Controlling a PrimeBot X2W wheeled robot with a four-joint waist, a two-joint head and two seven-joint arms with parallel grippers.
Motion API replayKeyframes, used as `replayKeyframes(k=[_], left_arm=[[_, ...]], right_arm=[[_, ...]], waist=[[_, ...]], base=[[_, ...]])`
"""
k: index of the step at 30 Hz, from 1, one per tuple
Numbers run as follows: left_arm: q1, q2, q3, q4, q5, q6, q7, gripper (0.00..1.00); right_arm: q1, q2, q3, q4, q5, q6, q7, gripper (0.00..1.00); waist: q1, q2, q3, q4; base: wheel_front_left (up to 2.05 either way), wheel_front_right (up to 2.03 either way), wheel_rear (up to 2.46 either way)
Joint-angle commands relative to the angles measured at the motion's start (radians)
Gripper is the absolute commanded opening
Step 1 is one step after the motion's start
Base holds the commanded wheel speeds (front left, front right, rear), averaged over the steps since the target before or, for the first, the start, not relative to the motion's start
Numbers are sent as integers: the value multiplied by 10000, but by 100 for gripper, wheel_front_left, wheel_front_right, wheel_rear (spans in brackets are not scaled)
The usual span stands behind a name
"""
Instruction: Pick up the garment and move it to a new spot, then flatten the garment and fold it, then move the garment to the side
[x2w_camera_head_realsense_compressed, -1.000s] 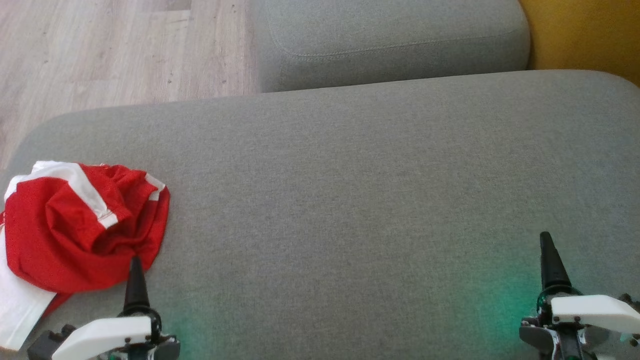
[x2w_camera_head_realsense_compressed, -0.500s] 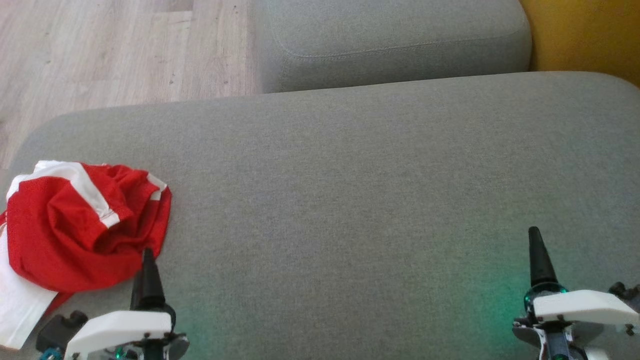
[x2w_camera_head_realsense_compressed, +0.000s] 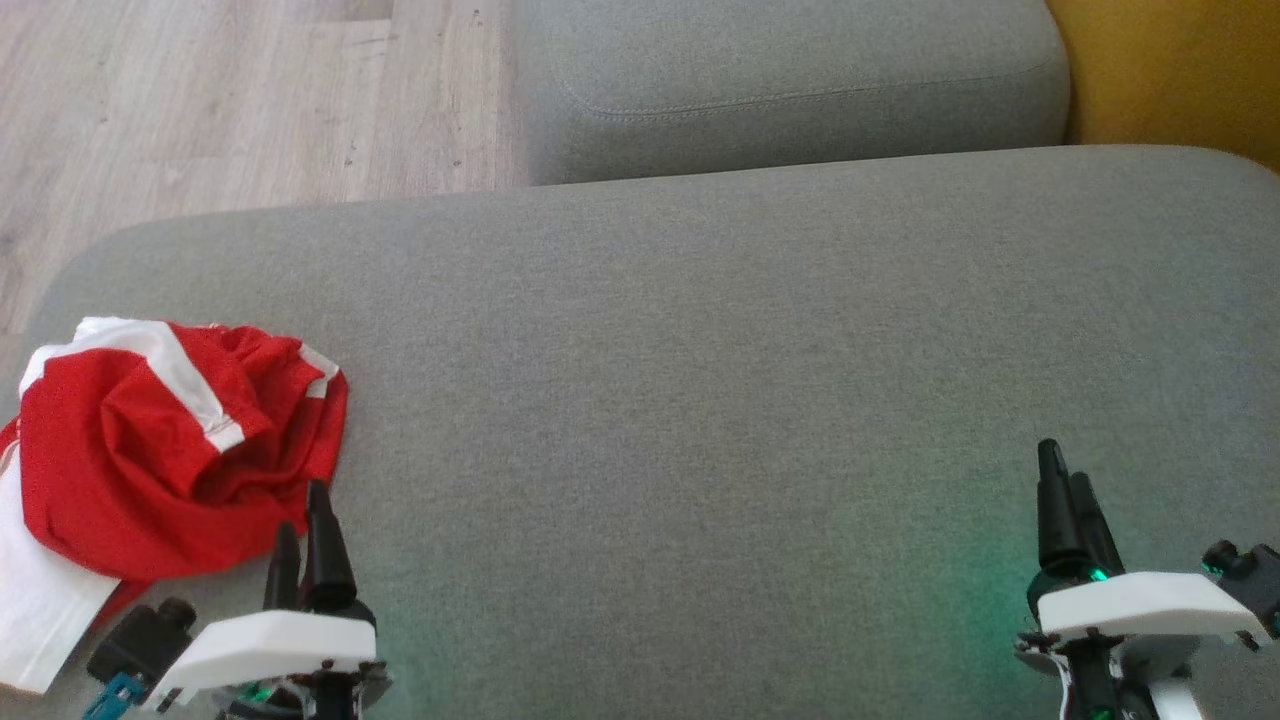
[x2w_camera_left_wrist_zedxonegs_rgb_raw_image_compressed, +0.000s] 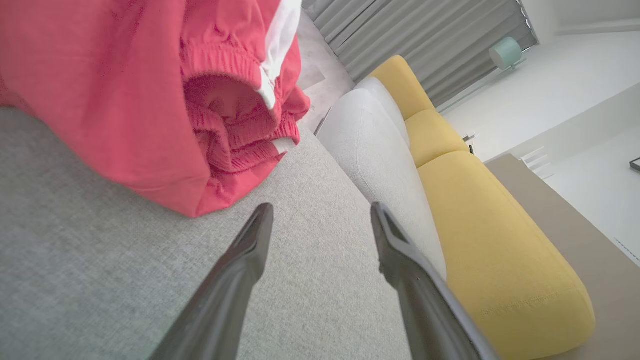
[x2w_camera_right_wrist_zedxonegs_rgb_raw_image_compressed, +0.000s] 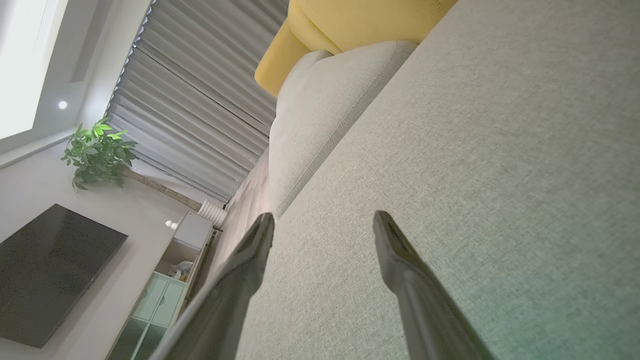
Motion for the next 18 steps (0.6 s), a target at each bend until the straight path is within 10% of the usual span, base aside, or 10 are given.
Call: replayKeyframes(k=[1, 18], left_arm=[[-423, 62, 85, -413, 331, 54, -139, 100], [-383, 70, -265, -838, 2487, 282, -673, 100]], right_arm=[[-519, -68, 140, -422, -363, -3, -140, 100], [-504, -81, 547, -687, -2611, -4, -670, 100]], waist=[[0, 0, -4, 9], [0, 0, -52, 27]], base=[[0, 0, 0], [0, 0, 0]])
